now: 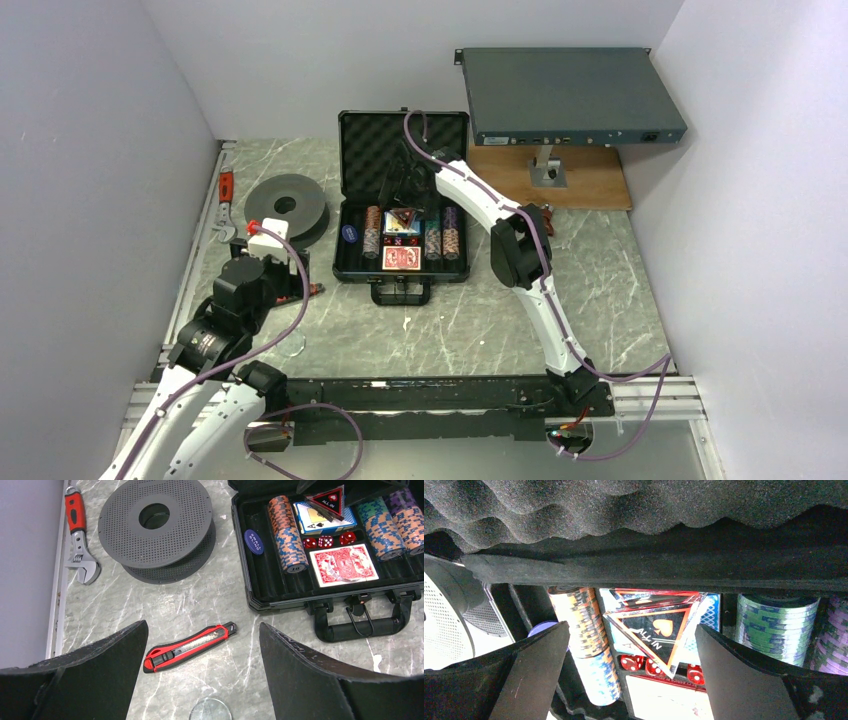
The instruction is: Pack up texas hold em set
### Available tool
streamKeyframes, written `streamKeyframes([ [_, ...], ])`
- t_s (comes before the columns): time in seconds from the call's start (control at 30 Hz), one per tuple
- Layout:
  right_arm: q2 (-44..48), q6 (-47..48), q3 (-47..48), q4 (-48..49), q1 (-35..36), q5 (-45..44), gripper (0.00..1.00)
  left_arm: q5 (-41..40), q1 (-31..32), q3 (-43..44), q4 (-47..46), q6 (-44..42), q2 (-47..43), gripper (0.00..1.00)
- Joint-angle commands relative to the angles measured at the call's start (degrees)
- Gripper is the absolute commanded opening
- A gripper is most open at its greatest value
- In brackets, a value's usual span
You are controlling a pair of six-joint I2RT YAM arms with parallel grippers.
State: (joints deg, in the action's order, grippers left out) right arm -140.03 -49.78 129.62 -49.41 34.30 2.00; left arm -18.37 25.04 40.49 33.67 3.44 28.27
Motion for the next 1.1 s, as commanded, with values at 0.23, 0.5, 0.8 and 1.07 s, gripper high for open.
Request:
streamKeyframes([
  [0.23, 11.6, 1.4, -7.3, 6.6, 1.2, -0.1, 1.0, -1.2, -0.3, -0.2, -2.0, -0.8, 0.1, 0.88],
  [0.5, 22.9, 8.7, -16.2, 9.7, 5.4, -8.1, 0.99, -2.4, -0.3, -0.2, -1.9, -0.7, 1.1, 0.88],
  [0.8, 41.4, 15.0, -39.3, 22.9, 8.1, -10.5, 0.98, -3.2, -0.3, 0.1, -1.8, -0.7, 4.0, 0.88],
  [1.07, 56.9, 17.7, -58.7, 29.3, 8.2, -13.5, 0.98, -0.9, -2.0, 0.5, -3.3, -1.4, 7.0, 0.88],
])
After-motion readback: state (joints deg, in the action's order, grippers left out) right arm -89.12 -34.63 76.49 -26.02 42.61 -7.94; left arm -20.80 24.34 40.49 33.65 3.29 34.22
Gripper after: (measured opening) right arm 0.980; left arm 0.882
